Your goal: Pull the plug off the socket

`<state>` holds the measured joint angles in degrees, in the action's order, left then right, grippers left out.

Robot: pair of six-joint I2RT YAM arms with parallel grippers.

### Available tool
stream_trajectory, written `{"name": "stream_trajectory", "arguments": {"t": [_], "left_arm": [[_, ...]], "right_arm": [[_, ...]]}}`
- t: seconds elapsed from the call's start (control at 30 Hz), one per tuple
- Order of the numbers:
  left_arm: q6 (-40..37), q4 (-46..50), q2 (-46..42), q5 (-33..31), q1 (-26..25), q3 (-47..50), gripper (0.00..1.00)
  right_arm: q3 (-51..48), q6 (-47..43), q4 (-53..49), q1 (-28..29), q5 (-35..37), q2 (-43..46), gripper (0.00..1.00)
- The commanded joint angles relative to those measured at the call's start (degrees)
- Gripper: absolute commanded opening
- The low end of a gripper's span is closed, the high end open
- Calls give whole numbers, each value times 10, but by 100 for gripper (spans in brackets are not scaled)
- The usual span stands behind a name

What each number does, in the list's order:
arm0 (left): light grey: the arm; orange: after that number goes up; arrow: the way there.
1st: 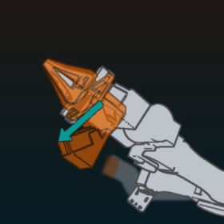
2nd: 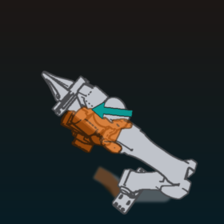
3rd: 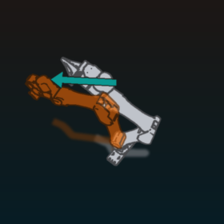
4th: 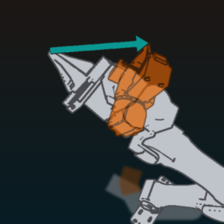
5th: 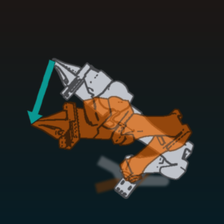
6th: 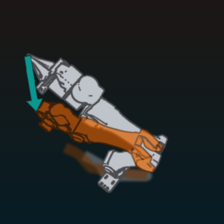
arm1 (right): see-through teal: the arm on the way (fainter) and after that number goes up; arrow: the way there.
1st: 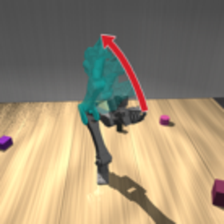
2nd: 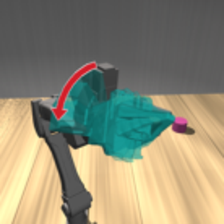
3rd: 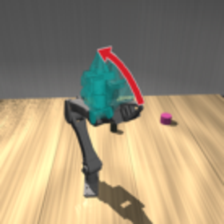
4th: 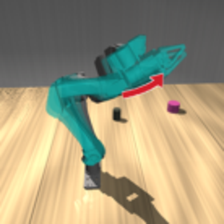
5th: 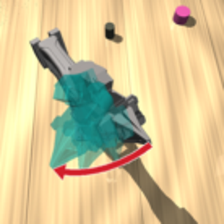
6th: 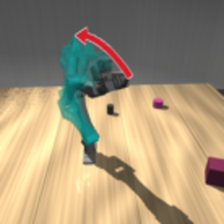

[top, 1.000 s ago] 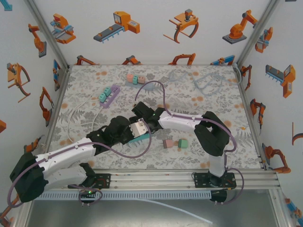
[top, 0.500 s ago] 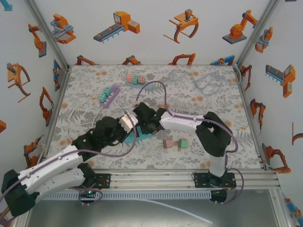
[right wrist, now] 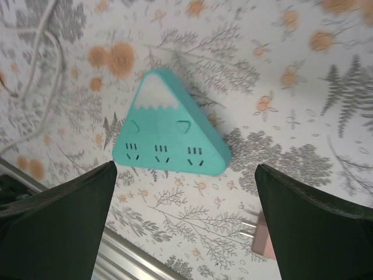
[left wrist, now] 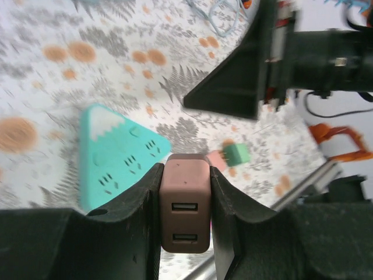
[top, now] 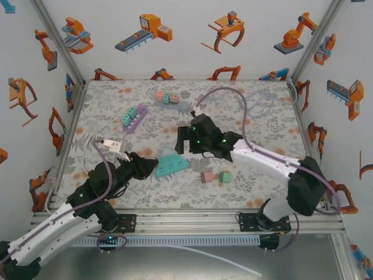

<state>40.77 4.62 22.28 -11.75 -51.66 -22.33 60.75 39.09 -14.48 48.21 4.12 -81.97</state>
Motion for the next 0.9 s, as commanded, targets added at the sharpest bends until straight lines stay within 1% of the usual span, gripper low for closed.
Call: {"name": "stream_trajectory", "arguments": {"t": [0.0, 0.07, 0.13, 0.27, 0.4, 0.5, 0.6, 0.67, 0.77, 0.83, 0.87], "left_arm": [[195, -106, 10, 23, 2, 52, 18], [239, -148, 46, 34, -2, 80, 18], [257, -173, 98, 48, -10, 87, 18], [235, -250, 239, 96, -35, 64, 18], [203, -340, 381, 132, -61, 34, 18], [191, -393, 462, 120, -74, 23, 18], [190, -410, 511, 93, -77, 14, 18], [183, -418, 540, 94, -77, 1, 19], [176, -442, 585, 117, -77, -15, 20], [189, -470, 613, 115, -78, -12, 22], [197, -491, 626, 106, -78, -6, 24]], "right_arm": [[-57, 42, 36, -25, 45, 57, 92], [-93, 52, 47, -39, 59, 95, 92], [-124, 59, 57, -49, 71, 126, 91], [-159, 72, 56, -59, 81, 163, 91], [-174, 86, 58, -59, 79, 174, 91], [-174, 88, 58, -61, 75, 174, 90], [-174, 85, 54, -63, 71, 177, 90], [-177, 84, 51, -64, 75, 180, 90], [-180, 83, 51, -65, 79, 183, 90], [-181, 81, 51, -65, 81, 185, 90], [-181, 79, 51, -65, 82, 185, 90]]}}
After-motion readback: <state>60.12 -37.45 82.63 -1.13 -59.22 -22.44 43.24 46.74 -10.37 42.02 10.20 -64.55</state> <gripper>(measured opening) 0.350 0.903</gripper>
